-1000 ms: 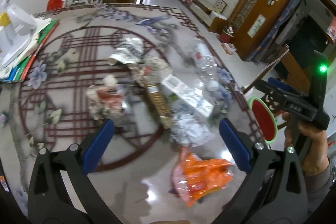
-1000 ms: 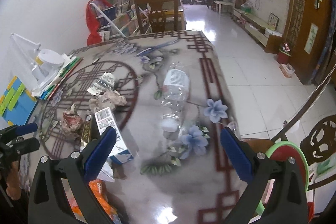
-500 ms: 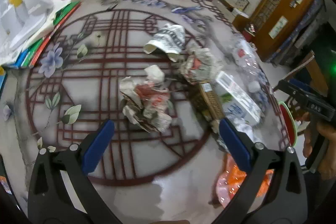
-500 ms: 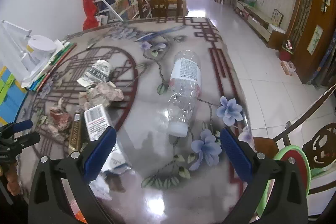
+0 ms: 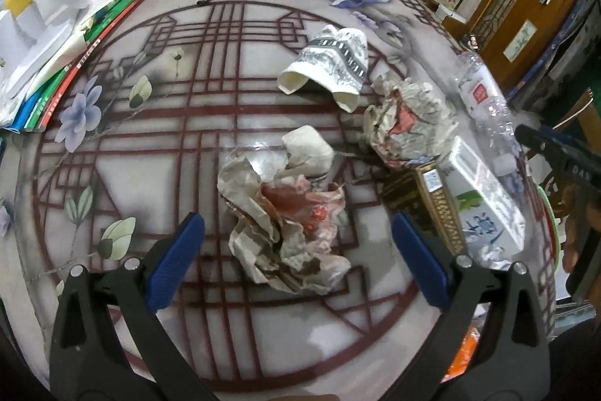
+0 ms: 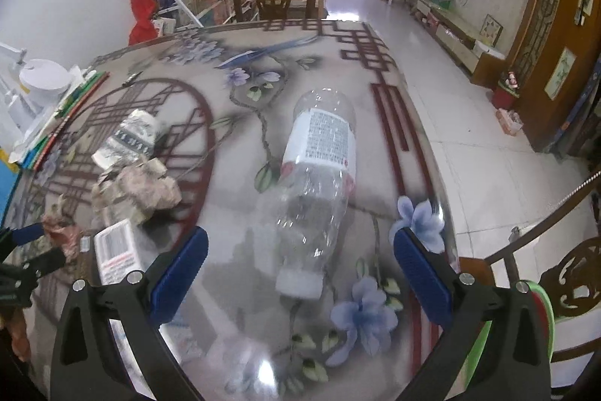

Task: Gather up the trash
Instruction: 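Move both tools back over the table toward the crumpled paper and bottle, then grasp the clear water bottle with the right tool while the left tool grasps crumpled paper, then carry the water bottle and crumpled paper over the red bucket, then open both tools to drop the bottle and paper into the bucket, then move both tools back over the table toward the cup and carton, then grasp the white milk carton with the right tool while the left tool grasps the white paper cup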

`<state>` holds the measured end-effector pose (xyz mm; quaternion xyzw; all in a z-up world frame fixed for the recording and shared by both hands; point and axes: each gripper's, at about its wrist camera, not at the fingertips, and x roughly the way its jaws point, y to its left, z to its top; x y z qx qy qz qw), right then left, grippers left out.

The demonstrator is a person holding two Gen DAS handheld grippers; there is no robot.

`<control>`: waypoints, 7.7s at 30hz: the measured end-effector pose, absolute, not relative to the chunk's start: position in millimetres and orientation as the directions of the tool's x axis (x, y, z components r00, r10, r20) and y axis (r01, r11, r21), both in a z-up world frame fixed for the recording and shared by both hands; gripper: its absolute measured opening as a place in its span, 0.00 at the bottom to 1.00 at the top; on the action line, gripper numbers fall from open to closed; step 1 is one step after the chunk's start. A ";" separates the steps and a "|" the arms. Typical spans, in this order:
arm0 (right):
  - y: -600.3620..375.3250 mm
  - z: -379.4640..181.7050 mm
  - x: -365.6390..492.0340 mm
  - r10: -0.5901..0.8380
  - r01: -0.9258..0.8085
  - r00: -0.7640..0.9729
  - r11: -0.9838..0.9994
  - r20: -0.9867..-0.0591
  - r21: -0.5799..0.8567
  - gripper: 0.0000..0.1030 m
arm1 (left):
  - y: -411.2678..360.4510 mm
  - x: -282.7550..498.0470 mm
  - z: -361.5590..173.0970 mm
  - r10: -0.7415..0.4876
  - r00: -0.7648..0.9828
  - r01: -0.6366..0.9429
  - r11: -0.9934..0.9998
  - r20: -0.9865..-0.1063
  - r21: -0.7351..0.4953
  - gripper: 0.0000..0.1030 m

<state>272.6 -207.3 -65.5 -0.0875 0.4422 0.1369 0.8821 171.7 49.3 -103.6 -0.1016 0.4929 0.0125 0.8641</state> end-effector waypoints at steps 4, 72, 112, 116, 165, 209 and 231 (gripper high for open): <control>-204.2 -73.9 292.5 0.154 -0.295 0.570 0.955 -0.807 -0.026 0.93 | 51.9 175.8 -109.6 -0.058 0.510 -0.136 0.980 -0.858 -0.147 0.95; -261.0 -24.9 164.8 0.202 -0.281 0.634 0.960 -0.746 0.021 0.54 | -2.0 102.1 -35.5 -0.070 0.627 0.041 0.998 -0.776 -0.057 0.37; -526.7 -13.1 136.0 0.030 0.092 0.653 0.989 -0.757 0.118 0.54 | -334.3 179.1 -27.7 -0.532 0.395 0.523 0.801 -0.749 -0.293 0.38; -558.6 -17.5 135.2 0.004 0.140 0.641 0.983 -0.767 0.123 0.54 | -366.5 182.8 -32.8 -0.575 0.338 0.564 0.757 -0.745 -0.328 0.38; -579.0 -27.4 160.0 -0.047 0.234 0.645 0.962 -0.763 0.138 0.93 | -399.5 181.9 -46.0 -0.527 0.300 0.584 0.761 -0.795 -0.284 0.95; -214.0 -10.8 172.1 0.323 -0.459 0.591 0.888 -0.739 0.021 0.93 | 17.9 157.5 -1.5 -0.220 0.599 0.052 0.970 -0.770 -0.237 0.95; -146.1 -71.8 214.2 0.340 -0.617 0.400 0.787 -0.851 0.025 0.73 | 51.4 282.2 -89.2 -0.215 0.429 0.128 0.976 -0.877 -0.177 0.95</control>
